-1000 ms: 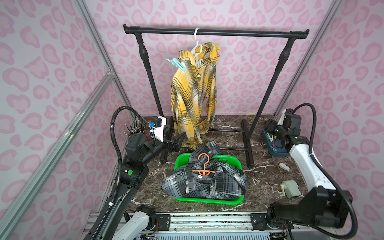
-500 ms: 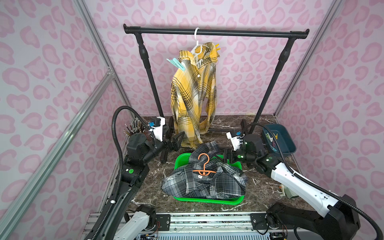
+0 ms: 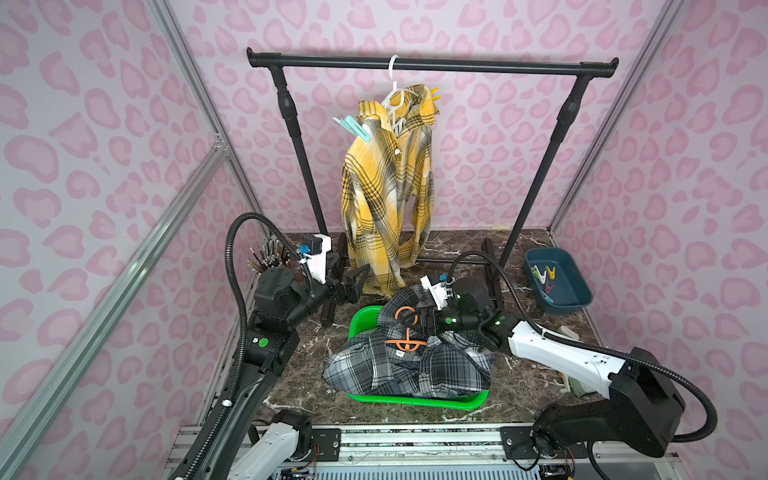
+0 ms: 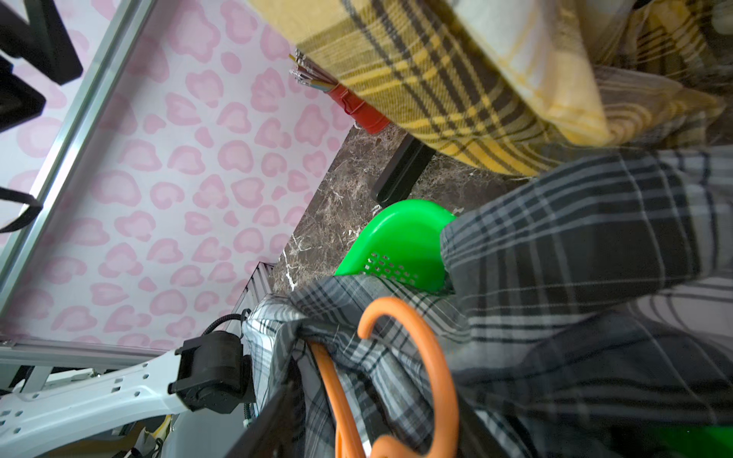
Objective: Remove the clothespins securing long-sleeve shirts to the hanger
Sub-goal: Pick up the hanger from the bin.
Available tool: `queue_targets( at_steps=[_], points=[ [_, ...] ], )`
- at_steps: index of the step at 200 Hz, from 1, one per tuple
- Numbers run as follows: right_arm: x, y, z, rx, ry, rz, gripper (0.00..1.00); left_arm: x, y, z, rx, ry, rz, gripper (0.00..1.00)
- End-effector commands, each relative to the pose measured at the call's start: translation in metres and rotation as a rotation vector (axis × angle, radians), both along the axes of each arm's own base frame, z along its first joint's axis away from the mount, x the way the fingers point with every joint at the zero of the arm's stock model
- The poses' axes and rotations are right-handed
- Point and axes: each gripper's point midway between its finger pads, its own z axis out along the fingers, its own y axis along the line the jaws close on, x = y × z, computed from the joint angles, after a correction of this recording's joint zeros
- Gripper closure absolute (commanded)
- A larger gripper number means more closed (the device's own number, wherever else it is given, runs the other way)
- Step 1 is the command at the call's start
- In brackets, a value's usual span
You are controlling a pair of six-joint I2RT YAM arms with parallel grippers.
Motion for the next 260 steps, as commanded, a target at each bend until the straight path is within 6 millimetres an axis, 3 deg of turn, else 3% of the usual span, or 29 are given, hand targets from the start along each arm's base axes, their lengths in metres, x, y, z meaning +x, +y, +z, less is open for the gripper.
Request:
queue_targets(
  at_steps=[1, 33, 56, 64, 91, 133, 151, 184, 210, 260],
  points=[
    [0.004, 0.013, 0.015, 0.062, -0.039, 0.020, 0.50, -0.002, 0.000, 0.007, -0.009, -0.025, -0.002, 0.01],
    [0.000, 0.024, 0.012, 0.052, -0.034, 0.066, 0.64, -0.002, 0.002, 0.005, -0.005, -0.020, 0.007, 0.01],
    [-0.003, 0.024, 0.014, 0.033, -0.043, 0.089, 0.87, -0.002, 0.003, 0.005, -0.005, -0.022, 0.009, 0.01],
    [-0.004, 0.023, 0.017, 0.014, -0.066, 0.098, 1.00, -0.002, 0.003, 0.006, -0.005, -0.021, 0.009, 0.01],
    [-0.007, 0.006, 0.043, -0.084, -0.200, 0.117, 1.00, -0.004, 0.001, 0.005, 0.004, 0.004, -0.006, 0.01],
    [0.009, -0.048, 0.098, -0.291, -0.540, -0.020, 1.00, -0.016, -0.019, 0.005, 0.011, 0.129, -0.149, 0.03],
    [0.008, -0.061, 0.117, -0.316, -0.628, -0.048, 1.00, -0.021, -0.028, 0.002, 0.008, 0.199, -0.213, 0.03],
    [0.008, -0.071, 0.132, -0.358, -0.692, -0.059, 1.00, -0.034, -0.044, -0.018, 0.110, 0.381, -0.289, 0.05],
    [0.011, -0.076, 0.139, -0.380, -0.731, -0.077, 1.00, -0.039, -0.046, -0.042, 0.347, 0.440, -0.178, 0.06],
    [0.005, -0.071, 0.156, -0.342, -0.771, -0.073, 1.00, -0.029, -0.058, -0.087, 0.561, 0.482, 0.026, 0.14]
  ],
)
